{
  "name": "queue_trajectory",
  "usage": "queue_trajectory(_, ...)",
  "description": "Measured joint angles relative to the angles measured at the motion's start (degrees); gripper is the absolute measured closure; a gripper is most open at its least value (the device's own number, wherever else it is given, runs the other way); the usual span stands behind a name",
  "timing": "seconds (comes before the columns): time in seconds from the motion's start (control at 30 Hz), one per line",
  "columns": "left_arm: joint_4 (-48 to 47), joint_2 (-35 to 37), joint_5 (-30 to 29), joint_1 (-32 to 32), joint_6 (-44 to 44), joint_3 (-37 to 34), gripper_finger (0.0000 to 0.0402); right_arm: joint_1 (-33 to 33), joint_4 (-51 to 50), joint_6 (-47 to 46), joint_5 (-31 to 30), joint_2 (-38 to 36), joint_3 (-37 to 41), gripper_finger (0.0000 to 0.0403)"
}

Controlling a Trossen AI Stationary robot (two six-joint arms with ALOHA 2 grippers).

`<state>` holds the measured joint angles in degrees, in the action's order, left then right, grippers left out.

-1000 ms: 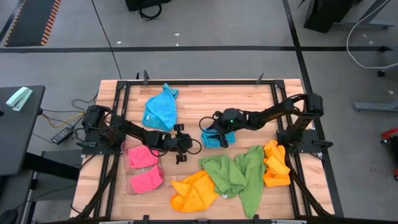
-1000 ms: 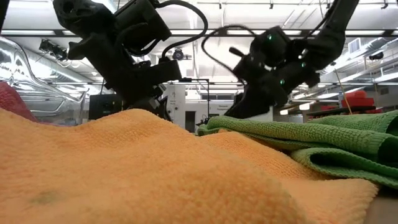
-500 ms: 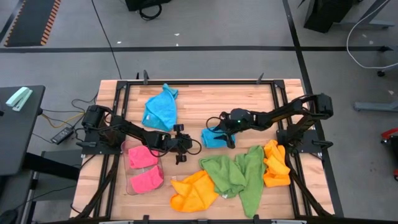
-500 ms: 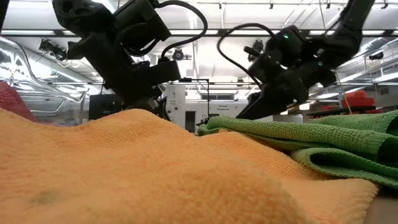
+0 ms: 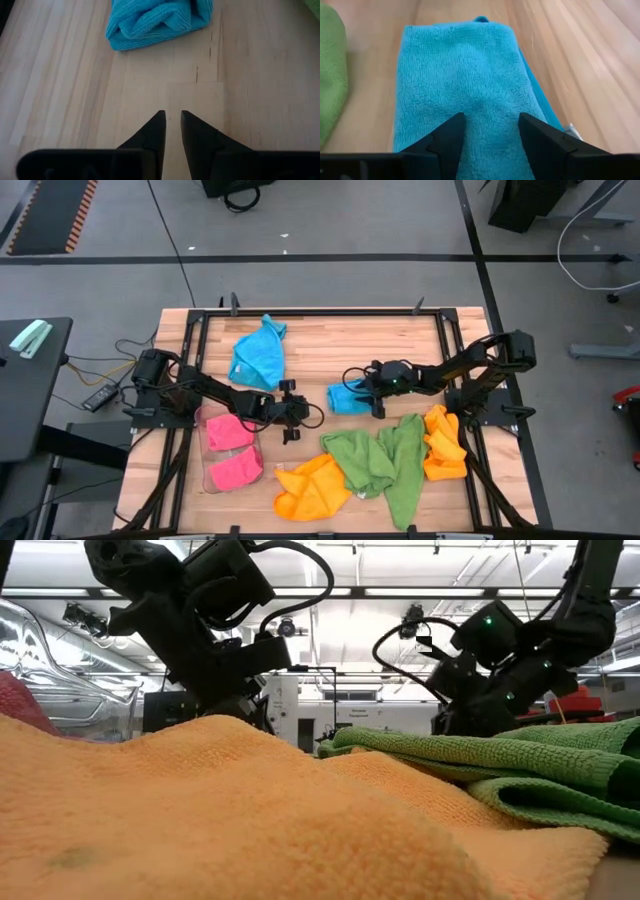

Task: Fold microfiber towels
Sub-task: Fold the bottom blue microfiber cloth, then put the bottom blue microfiber cloth into the transparent bin

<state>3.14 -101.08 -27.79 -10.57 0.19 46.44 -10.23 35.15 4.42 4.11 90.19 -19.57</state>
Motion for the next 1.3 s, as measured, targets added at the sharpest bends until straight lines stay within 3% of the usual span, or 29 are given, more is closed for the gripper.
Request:
queue_trajectory(0.23,0.2,0.0,0.0,-0.2,1.9,0.0,0.0327,1.2,-0.8,-1.2,0.9,-4.7,-2.2,0.0209)
queue_trajectory(0.43,8.9,-0.1,0.1,-0.6,16.3,0.0,0.0324,1.5,-4.9,-0.4,1.1,-10.9,-2.3,0.0210)
queue_trajectory(0.67,14.8,-0.2,1.0,1.7,32.6,0.1,0.0250,2.4,-10.4,-1.9,1.9,-16.8,-2.3,0.0210)
queue_trajectory(0.83,9.6,-0.2,11.5,7.3,31.8,4.6,0.0217,4.7,-10.7,-3.2,1.3,-16.0,-2.3,0.0210)
queue_trajectory(1.07,0.7,-0.9,13.0,8.7,34.8,12.0,0.0223,7.5,-10.8,-5.9,-6.3,-15.9,-2.3,0.0210)
queue_trajectory(1.3,-10.6,-5.0,19.5,9.7,34.9,21.1,0.0217,8.3,-11.4,-3.8,-11.1,-16.7,-2.3,0.0210)
